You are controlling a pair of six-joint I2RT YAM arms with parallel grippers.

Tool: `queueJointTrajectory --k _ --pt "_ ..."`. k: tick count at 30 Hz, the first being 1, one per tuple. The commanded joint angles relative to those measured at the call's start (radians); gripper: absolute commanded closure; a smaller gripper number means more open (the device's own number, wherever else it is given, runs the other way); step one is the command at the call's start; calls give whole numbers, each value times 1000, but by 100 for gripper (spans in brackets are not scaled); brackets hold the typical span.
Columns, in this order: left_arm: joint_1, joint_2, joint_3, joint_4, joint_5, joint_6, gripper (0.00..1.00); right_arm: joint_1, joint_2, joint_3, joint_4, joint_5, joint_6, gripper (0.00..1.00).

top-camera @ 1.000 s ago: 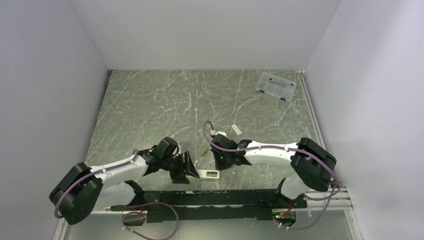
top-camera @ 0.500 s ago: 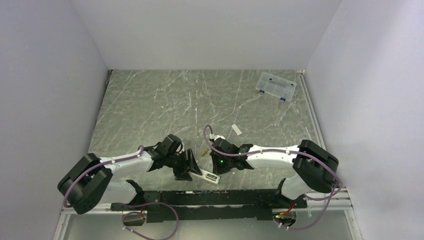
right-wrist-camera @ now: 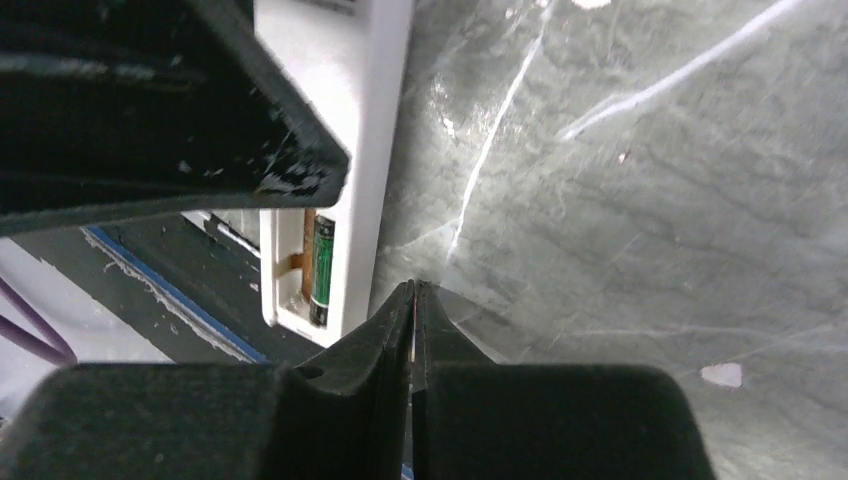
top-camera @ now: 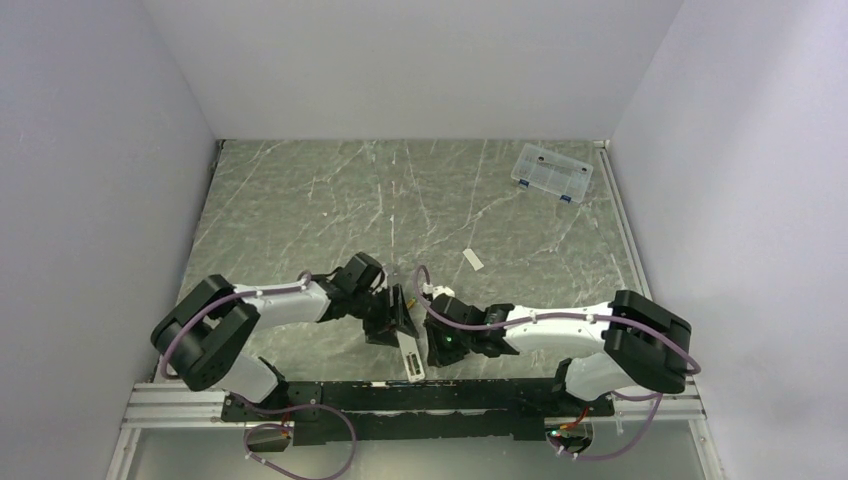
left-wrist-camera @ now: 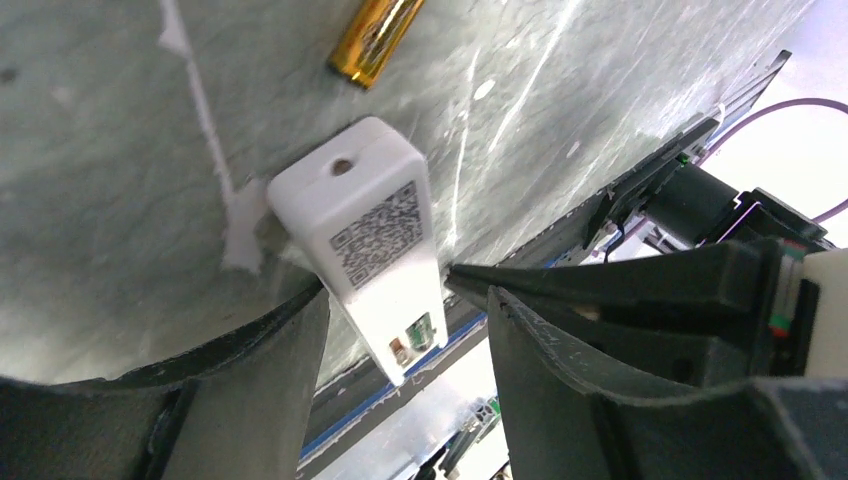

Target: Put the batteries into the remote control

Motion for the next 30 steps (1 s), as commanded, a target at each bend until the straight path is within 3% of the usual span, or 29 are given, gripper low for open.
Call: queueJointTrajectory --k 1,13,24,30 --pt "-20 70 56 3 -34 63 35 20 -42 -25 24 40 62 94" --pt "-74 207 170 33 -6 84 39 38 -127 -51 -7 87 109 94" --pt "-113 287 271 0 4 128 40 40 -345 -21 -214 181 101 90" --pt "-113 243 333 -108 -62 184 40 40 -446 -8 -293 242 87 83"
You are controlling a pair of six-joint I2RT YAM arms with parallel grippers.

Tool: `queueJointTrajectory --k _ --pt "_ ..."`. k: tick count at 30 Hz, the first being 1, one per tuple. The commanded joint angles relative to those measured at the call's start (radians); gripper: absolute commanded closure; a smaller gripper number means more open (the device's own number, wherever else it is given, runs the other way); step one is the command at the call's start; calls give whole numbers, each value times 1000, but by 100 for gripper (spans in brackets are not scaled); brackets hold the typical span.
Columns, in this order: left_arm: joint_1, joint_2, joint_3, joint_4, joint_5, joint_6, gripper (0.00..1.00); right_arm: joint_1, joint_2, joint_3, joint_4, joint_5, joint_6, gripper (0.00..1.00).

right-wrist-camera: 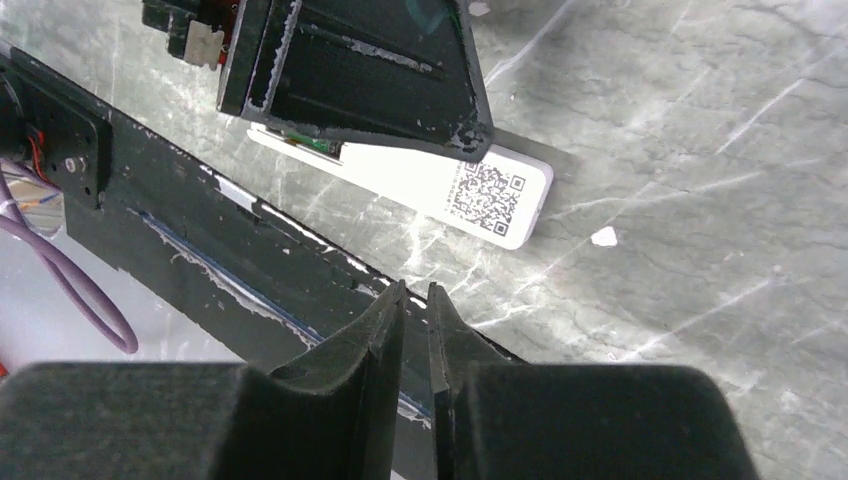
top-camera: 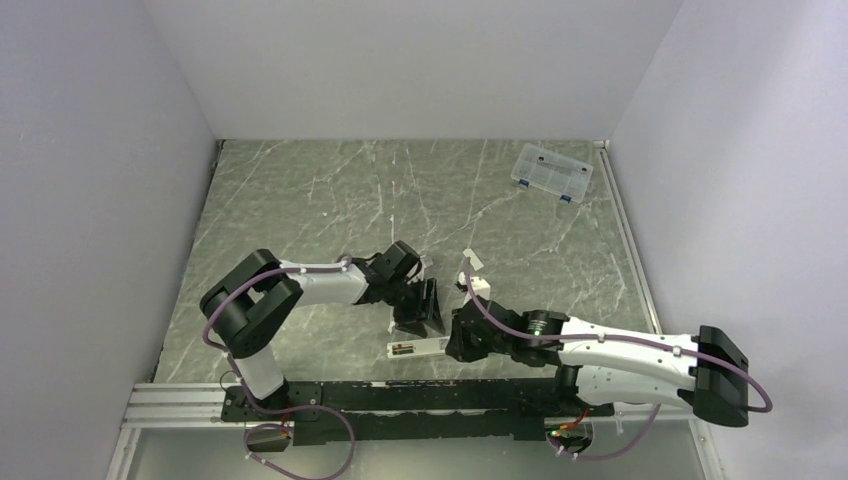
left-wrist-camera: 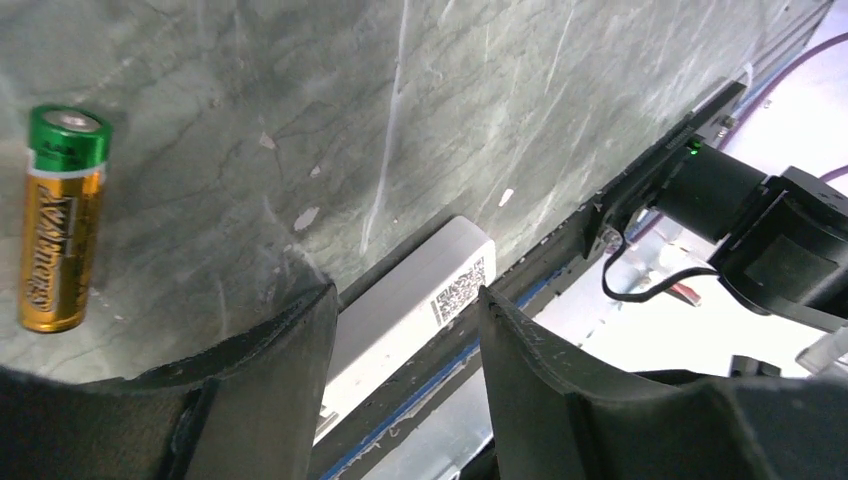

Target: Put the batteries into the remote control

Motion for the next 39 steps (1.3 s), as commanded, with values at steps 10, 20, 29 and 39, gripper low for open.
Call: queueJointTrajectory --k 10,20,29,39 --pt "-3 -208 186 -386 -284 182 40 4 -70 129 -149 155 -93 73" --pt "-4 -387 181 -548 -444 181 40 1 -10 224 -105 283 -281 62" --pt "-4 -596 128 -661 -566 151 38 -19 66 275 -11 331 -512 44" --pt "-4 -780 129 -774 -710 162 32 -51 189 361 67 105 -776 42"
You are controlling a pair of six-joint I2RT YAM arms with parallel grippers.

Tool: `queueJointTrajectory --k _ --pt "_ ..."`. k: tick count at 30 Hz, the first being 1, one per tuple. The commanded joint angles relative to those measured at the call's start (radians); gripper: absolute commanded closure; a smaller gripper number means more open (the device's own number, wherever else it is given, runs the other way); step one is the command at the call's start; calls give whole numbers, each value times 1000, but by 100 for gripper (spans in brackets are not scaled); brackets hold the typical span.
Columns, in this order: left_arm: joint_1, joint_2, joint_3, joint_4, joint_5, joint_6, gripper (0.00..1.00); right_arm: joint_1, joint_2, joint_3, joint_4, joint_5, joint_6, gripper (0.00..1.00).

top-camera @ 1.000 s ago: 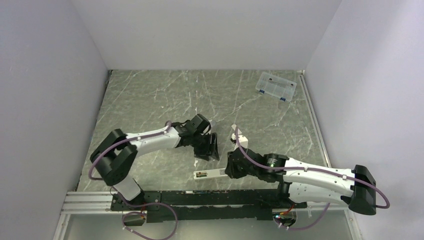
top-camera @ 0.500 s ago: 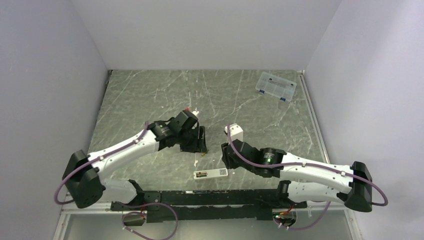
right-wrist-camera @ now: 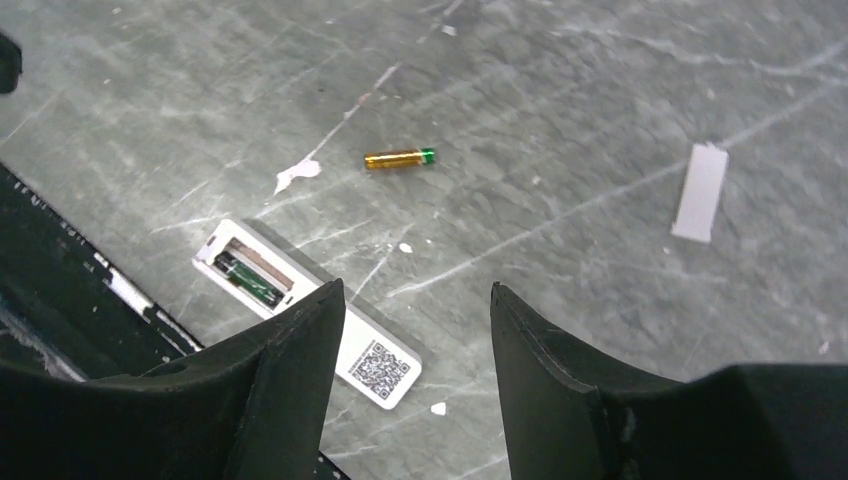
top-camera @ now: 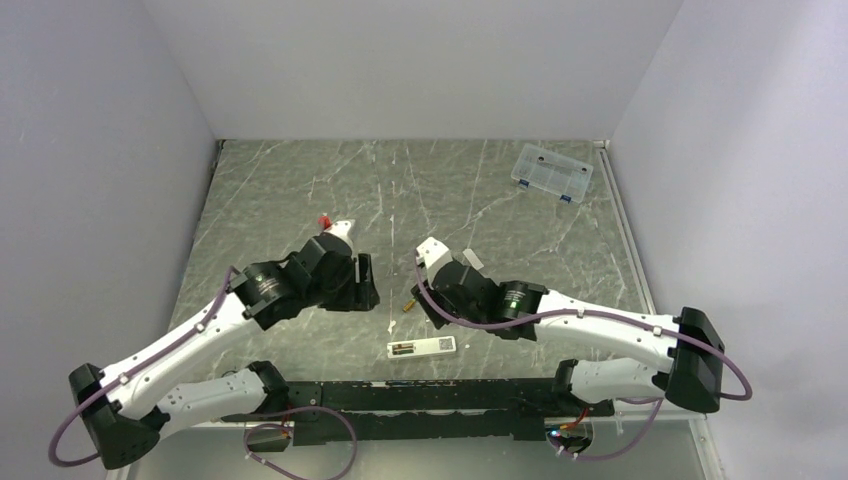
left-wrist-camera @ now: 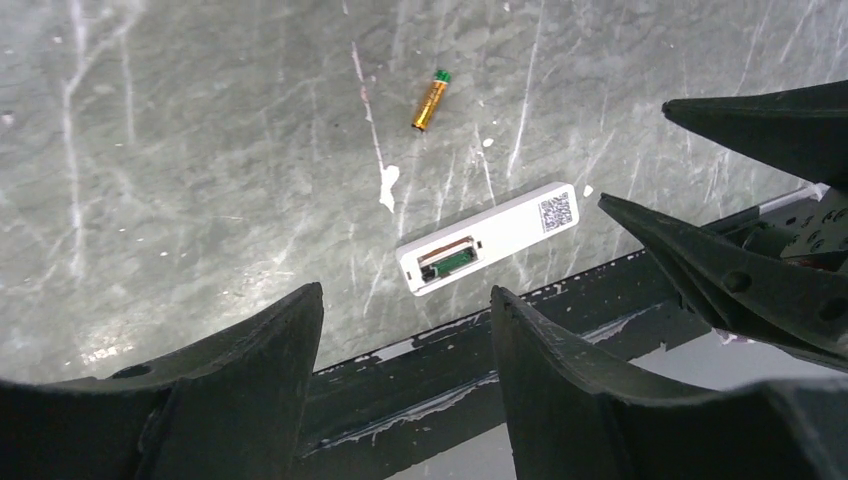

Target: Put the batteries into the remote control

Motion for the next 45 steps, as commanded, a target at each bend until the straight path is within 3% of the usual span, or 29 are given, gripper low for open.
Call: queueJointTrajectory --k 1,9,15,22,27,40,45 --pt "-2 -59 6 -66 -93 3 31 -13 27 55 89 -131 -173 42" --pt "-3 -134 18 -81 -126 38 27 -52 105 91 104 -215 -294 43" --pt "-2 -190 20 -91 -155 75 21 -147 194 147 104 -402 -393 41" --pt "-2 -282 37 -121 -182 128 8 -171 329 224 55 -529 -577 36" --pt "-3 -358 20 -127 -195 155 3 -189 340 186 99 -585 -729 34" --pt "-3 -467 -14 -99 -209 164 1 -295 422 212 -17 -842 -1137 37" --pt "-3 -466 -17 -97 -207 167 1 -319 520 277 -66 -882 -1201 40"
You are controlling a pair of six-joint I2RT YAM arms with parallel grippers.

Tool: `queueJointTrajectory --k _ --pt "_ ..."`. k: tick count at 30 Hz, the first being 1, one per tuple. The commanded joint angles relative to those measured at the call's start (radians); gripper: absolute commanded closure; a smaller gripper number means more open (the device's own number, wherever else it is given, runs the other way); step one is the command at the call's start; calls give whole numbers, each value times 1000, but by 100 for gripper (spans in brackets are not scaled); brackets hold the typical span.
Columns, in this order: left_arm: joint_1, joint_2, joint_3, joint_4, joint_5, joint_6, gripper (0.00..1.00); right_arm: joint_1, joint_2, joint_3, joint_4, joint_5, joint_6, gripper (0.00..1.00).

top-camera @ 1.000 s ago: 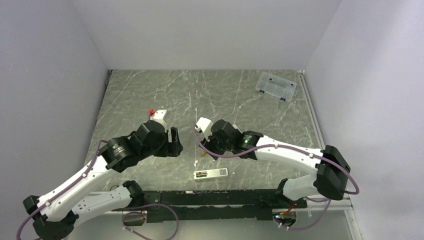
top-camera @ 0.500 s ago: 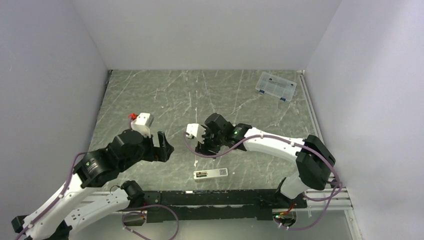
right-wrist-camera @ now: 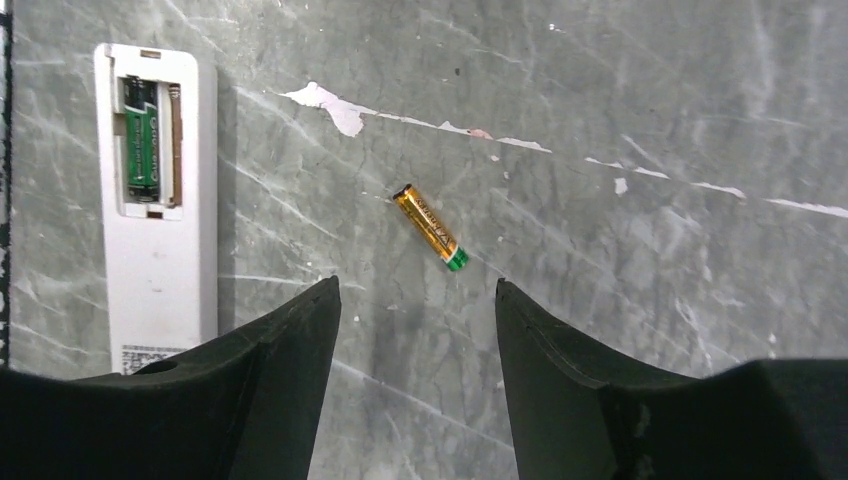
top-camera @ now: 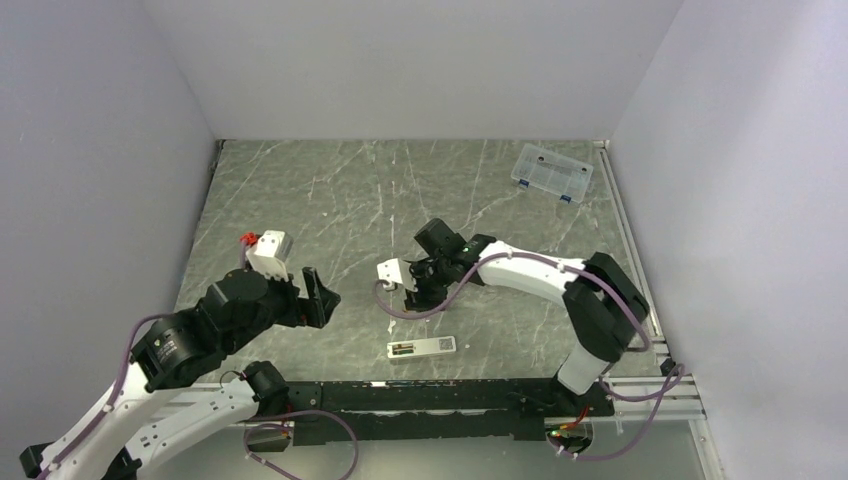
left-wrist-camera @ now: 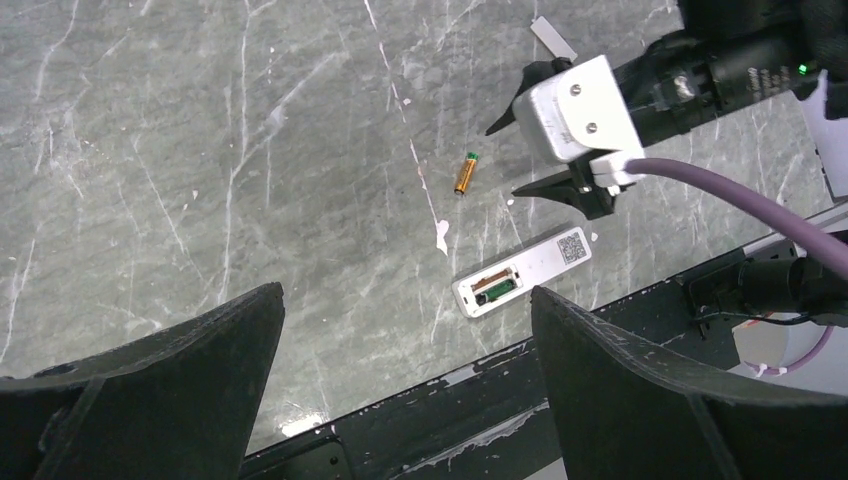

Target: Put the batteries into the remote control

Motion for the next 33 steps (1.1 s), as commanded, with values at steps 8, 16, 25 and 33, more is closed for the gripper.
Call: queueJointTrajectory --k 8,16,25,33 --pt "-3 13 -7 28 -20 16 1 -20 163 150 -52 -84 -132 43" --pt "-2 4 -5 27 -27 16 1 -20 190 149 -47 -84 -132 45" --pt "-3 6 -4 31 -18 22 1 -20 191 101 11 -53 -109 48" --pt "-3 1 -7 33 -16 23 1 -19 195 72 37 -26 -100 51"
